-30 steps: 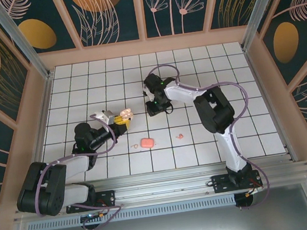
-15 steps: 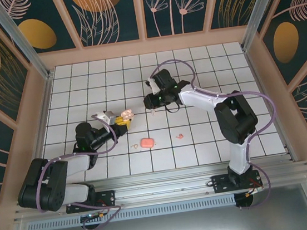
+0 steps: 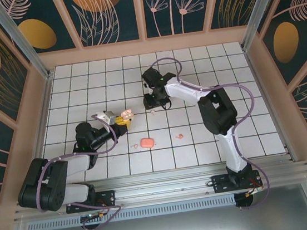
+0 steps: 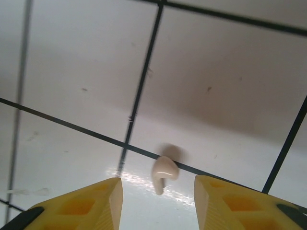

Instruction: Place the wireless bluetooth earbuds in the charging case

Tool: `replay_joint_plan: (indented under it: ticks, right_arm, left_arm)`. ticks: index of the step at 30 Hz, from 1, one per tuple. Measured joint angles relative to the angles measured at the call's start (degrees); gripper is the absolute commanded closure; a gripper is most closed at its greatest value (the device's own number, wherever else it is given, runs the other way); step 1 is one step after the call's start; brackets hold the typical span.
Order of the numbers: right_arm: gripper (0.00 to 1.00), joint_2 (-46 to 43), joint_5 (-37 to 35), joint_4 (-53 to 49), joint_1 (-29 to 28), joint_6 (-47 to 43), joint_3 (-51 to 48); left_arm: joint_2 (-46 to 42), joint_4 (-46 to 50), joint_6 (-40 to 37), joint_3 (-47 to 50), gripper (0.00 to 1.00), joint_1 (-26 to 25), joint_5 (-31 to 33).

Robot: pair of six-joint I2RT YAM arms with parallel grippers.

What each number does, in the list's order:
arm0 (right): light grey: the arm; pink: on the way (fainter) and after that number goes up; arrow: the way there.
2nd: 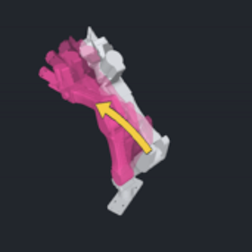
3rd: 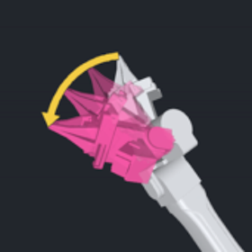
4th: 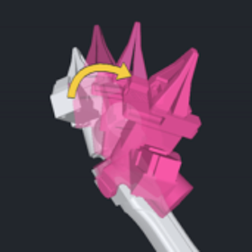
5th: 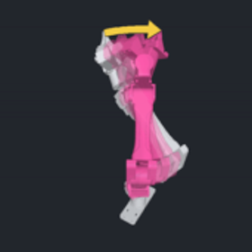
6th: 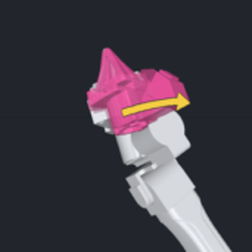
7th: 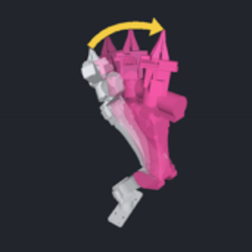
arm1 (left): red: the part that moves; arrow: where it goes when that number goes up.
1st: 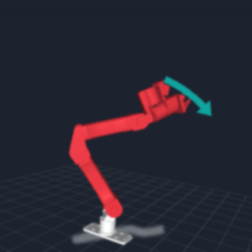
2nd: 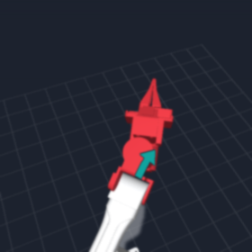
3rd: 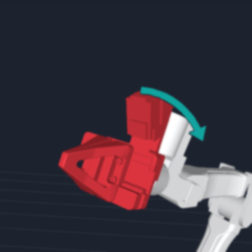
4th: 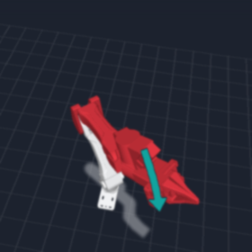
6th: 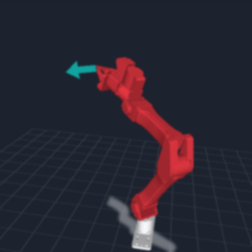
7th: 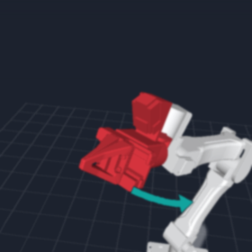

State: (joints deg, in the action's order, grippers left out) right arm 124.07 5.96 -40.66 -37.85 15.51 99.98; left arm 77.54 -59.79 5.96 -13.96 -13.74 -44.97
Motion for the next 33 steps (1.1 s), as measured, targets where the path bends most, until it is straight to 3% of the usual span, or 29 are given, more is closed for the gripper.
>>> replay_joint_plan:
  ticks: [18,33]
  right_arm:
    - [0.6,7.1,-0.3,-3.7,0.0,-0.6,6.0]
    - [0.65,8.0,-0.9,-4.1,0.0,-1.7,6.8]
  left_arm:
    - [-0.5,1.6,-1.5,-0.6,0.91,0.0,0.0]
    - [-0.8,2.3,-1.5,-0.6,0.91,0.0,0.0]
